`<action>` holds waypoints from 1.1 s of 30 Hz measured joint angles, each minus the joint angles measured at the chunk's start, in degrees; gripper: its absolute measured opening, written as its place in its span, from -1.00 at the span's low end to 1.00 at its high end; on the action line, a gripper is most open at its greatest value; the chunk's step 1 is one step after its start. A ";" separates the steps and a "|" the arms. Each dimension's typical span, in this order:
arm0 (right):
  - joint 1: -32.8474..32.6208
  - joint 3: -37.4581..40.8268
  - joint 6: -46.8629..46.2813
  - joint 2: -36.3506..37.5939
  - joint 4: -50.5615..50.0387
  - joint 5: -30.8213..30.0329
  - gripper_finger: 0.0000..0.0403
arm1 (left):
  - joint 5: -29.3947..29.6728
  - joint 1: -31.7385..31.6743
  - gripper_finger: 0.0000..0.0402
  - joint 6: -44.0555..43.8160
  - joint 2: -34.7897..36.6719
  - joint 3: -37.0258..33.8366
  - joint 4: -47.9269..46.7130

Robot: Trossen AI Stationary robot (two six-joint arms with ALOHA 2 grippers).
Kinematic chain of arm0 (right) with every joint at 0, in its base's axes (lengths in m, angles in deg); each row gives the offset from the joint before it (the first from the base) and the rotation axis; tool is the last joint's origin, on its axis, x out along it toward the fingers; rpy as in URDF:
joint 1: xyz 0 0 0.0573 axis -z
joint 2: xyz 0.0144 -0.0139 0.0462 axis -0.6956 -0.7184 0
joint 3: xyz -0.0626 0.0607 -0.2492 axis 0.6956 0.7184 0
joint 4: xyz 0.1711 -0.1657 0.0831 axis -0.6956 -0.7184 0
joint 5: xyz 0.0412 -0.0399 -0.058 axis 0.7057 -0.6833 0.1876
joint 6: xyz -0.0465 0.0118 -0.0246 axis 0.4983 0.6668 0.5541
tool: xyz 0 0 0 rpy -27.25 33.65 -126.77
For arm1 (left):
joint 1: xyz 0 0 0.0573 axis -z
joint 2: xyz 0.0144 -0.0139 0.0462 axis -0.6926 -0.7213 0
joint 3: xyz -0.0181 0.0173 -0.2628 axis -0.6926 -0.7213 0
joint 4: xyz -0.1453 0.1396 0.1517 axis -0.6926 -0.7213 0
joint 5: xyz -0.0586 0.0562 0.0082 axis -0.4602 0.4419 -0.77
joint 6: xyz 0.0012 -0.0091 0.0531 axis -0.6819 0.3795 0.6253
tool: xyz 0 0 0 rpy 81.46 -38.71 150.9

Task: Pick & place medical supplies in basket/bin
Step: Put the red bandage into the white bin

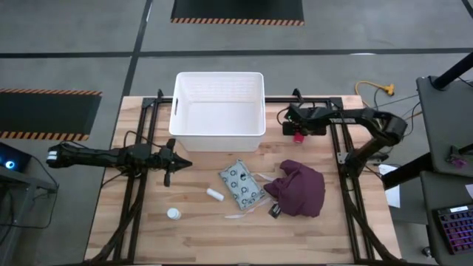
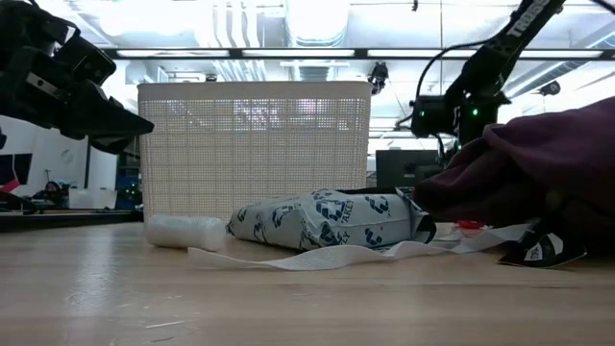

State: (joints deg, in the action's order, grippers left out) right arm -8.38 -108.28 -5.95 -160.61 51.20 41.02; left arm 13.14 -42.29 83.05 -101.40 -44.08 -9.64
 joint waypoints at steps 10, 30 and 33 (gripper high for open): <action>-0.06 -0.01 -0.62 -0.79 1.04 0.60 -0.02 | 0.00 -0.04 -1.00 0.00 -0.01 0.00 0.00; -0.06 -0.34 -2.65 5.47 1.09 3.07 -0.55 | 0.00 -0.02 -1.00 0.00 -0.01 0.00 0.00; -0.06 -1.09 -2.40 8.98 2.67 2.80 -0.54 | -0.02 -0.02 -1.00 0.00 -0.01 0.00 0.00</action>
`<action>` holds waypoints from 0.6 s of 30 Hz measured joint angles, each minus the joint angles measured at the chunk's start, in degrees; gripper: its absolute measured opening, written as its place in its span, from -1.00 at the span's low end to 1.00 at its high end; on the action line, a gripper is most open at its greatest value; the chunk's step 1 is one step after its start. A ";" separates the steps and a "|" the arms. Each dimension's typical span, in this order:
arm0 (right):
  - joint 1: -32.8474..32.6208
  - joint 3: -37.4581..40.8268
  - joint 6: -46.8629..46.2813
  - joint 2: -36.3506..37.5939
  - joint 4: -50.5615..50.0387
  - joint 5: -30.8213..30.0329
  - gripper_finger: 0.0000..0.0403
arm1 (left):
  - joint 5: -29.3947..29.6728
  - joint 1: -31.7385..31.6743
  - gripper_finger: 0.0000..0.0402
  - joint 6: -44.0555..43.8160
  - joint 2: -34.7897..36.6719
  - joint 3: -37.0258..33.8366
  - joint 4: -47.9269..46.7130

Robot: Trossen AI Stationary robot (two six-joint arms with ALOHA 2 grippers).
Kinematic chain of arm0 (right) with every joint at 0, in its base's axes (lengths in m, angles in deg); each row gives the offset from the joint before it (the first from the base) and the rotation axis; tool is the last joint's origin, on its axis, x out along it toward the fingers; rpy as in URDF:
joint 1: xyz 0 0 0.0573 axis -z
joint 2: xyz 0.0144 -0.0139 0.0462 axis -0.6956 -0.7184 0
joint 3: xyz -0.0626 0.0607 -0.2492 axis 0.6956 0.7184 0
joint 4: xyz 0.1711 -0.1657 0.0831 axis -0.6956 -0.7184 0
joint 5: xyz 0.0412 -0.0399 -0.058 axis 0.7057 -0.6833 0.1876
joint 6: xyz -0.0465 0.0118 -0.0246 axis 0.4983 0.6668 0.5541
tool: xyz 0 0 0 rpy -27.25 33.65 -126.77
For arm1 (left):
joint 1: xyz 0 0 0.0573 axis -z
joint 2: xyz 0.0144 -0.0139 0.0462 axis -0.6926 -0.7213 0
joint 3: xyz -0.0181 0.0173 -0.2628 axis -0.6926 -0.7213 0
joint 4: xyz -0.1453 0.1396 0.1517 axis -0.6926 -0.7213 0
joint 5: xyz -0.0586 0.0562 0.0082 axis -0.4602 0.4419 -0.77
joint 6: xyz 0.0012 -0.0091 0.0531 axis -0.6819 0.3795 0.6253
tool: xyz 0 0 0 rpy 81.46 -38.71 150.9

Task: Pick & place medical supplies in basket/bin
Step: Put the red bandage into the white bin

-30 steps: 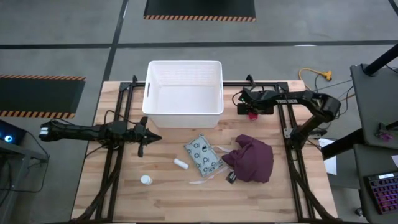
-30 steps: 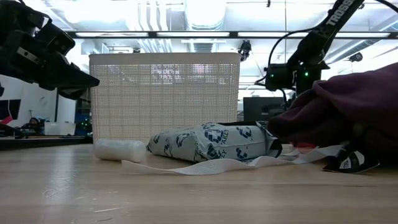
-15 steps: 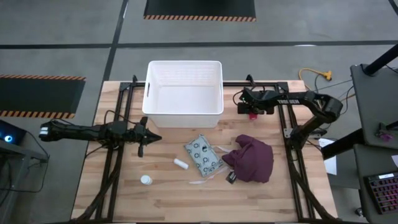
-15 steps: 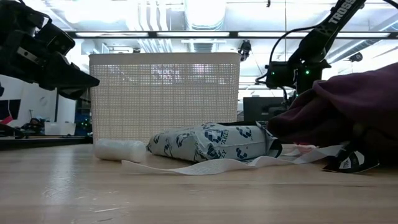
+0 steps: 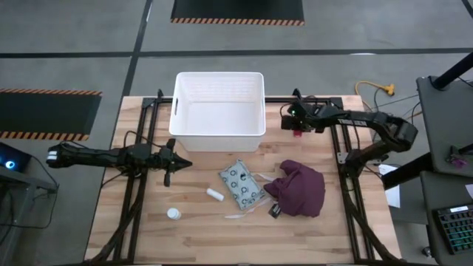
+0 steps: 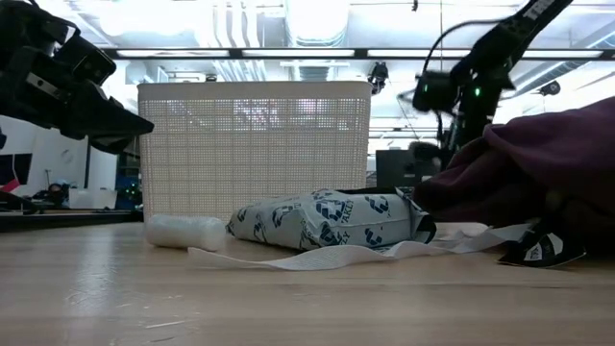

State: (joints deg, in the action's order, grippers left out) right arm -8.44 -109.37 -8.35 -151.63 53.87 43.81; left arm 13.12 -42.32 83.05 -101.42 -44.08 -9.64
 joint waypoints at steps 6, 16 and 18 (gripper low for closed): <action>-0.13 -1.58 3.54 9.03 7.72 -0.11 -0.55 | 0.02 0.00 -1.00 0.00 0.01 0.00 0.00; -2.81 -2.48 28.21 19.69 40.30 2.27 -0.54 | 0.04 0.04 -1.00 0.00 0.00 0.00 0.00; -3.72 -2.48 33.38 20.02 44.67 4.78 -0.54 | 0.04 0.04 -1.00 0.00 0.00 0.00 0.00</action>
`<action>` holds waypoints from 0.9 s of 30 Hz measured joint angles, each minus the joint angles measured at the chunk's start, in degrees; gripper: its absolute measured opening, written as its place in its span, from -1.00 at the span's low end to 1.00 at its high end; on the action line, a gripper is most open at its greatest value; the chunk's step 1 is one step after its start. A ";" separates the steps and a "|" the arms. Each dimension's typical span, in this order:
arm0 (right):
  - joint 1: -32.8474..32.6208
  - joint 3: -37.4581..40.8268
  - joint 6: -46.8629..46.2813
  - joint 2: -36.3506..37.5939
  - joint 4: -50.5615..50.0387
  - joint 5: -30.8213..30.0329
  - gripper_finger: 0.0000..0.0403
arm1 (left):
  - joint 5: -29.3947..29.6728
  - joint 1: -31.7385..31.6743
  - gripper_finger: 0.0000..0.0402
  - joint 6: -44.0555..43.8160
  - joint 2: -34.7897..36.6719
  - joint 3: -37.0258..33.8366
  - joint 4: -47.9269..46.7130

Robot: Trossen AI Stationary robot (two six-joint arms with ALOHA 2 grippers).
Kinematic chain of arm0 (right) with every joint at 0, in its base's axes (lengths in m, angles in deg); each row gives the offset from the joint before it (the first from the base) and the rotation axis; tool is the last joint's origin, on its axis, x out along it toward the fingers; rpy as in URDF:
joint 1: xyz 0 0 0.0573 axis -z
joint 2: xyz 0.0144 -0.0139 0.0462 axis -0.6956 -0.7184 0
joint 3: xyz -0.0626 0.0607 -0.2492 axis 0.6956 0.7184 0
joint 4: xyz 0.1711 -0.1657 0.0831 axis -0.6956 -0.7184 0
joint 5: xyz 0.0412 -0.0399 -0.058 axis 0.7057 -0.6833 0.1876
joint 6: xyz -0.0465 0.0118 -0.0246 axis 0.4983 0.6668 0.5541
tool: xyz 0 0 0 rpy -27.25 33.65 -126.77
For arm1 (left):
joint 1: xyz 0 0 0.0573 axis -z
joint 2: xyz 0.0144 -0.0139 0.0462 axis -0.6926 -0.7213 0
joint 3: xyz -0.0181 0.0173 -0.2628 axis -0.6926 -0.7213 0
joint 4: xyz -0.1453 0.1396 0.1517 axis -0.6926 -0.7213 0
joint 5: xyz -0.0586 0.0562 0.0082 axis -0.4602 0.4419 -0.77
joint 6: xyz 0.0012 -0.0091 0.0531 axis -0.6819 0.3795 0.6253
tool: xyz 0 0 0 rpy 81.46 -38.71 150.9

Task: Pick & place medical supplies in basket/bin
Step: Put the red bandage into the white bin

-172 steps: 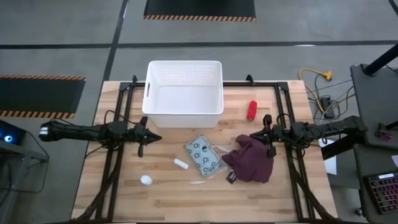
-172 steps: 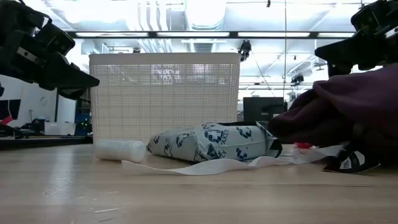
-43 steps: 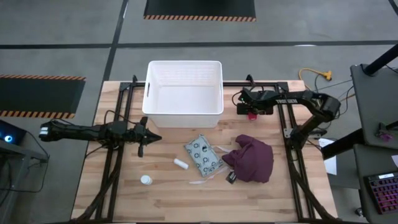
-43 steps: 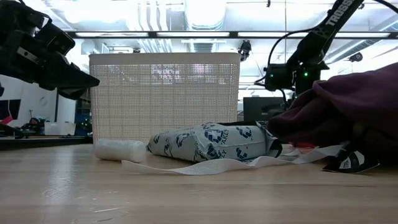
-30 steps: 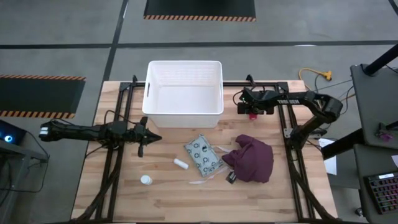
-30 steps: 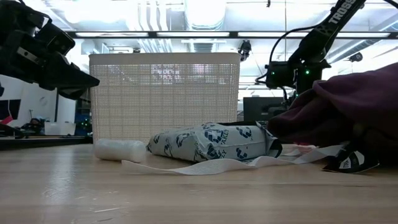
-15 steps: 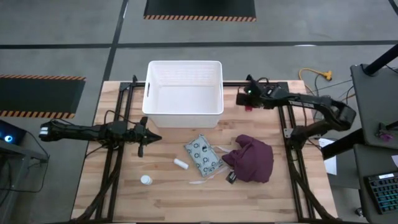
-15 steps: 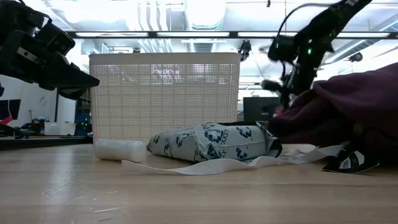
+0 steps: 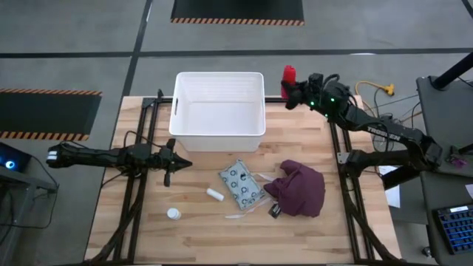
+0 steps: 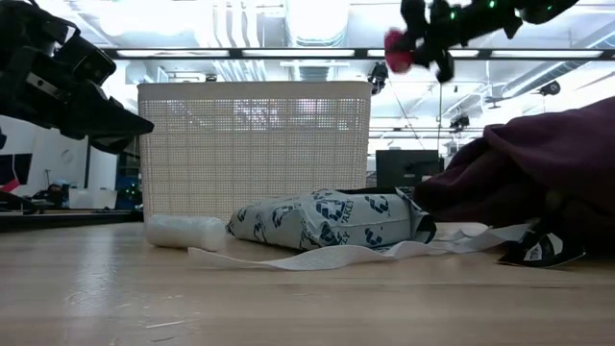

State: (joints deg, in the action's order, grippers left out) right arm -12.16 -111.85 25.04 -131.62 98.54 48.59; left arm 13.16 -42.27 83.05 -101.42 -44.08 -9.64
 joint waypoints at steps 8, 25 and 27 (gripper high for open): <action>-1.80 -1.71 2.87 -4.33 1.72 9.42 -0.54 | 0.02 -0.02 -1.00 0.00 0.00 0.00 0.00; -8.38 -24.83 14.41 -24.79 -12.22 22.30 -0.53 | -0.04 -0.04 -1.00 0.00 0.00 0.00 -0.02; -8.26 -27.43 14.74 -26.64 -14.93 22.03 -0.49 | -0.03 -0.04 -1.00 0.00 0.00 0.00 -0.02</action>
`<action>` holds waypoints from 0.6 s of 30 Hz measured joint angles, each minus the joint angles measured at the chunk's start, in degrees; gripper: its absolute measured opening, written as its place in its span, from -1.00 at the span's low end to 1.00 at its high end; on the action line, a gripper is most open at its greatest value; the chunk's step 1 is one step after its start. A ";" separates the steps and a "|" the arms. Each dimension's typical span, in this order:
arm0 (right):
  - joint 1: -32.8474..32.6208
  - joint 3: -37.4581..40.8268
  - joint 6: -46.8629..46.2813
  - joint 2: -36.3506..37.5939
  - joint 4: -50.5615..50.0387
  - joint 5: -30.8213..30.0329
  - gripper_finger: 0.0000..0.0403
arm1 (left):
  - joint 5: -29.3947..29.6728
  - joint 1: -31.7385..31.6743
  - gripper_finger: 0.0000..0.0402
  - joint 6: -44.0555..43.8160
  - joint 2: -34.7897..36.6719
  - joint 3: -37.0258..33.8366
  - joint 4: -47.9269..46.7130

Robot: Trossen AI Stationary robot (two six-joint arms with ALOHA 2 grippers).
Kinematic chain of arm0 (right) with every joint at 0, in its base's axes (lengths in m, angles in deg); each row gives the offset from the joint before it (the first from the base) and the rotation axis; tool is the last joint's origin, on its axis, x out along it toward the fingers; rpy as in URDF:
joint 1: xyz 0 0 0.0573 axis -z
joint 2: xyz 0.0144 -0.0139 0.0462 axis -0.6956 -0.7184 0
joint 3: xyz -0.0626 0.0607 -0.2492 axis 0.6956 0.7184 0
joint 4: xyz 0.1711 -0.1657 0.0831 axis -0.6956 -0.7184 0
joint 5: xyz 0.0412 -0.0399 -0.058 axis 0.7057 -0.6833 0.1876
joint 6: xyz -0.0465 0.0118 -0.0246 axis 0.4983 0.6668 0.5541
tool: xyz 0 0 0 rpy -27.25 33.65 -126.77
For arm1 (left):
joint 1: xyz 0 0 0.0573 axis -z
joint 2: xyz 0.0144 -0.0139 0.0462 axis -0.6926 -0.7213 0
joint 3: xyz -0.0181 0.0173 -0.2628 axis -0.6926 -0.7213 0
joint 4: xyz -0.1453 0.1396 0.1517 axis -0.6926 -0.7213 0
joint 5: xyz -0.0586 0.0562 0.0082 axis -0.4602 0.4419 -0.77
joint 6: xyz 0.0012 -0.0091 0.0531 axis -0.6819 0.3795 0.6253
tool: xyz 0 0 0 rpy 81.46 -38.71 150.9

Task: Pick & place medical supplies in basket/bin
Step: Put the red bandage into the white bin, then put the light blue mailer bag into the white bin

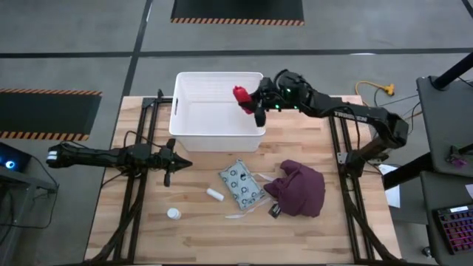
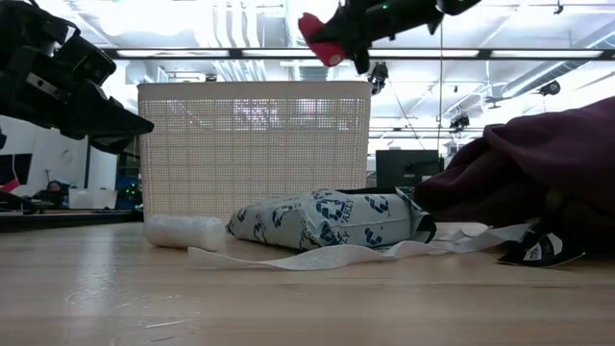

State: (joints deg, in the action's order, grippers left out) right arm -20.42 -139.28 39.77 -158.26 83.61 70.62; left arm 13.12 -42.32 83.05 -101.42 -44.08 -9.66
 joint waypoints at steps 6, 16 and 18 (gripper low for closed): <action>-0.07 -5.14 1.18 -3.80 -6.62 -0.09 -0.22 | 0.00 0.00 -1.00 0.00 0.00 0.00 0.00; -0.04 -5.44 1.08 -2.89 -8.93 -0.06 0.33 | 0.00 0.00 -1.00 0.00 0.00 0.00 -0.02; -0.04 -5.44 0.71 -2.27 -9.08 0.11 0.41 | 0.00 0.00 -1.00 0.00 0.00 0.00 -0.02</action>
State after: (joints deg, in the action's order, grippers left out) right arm -20.46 -144.72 40.48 -160.52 74.53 70.73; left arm 13.12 -42.32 83.05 -101.42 -44.08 -9.69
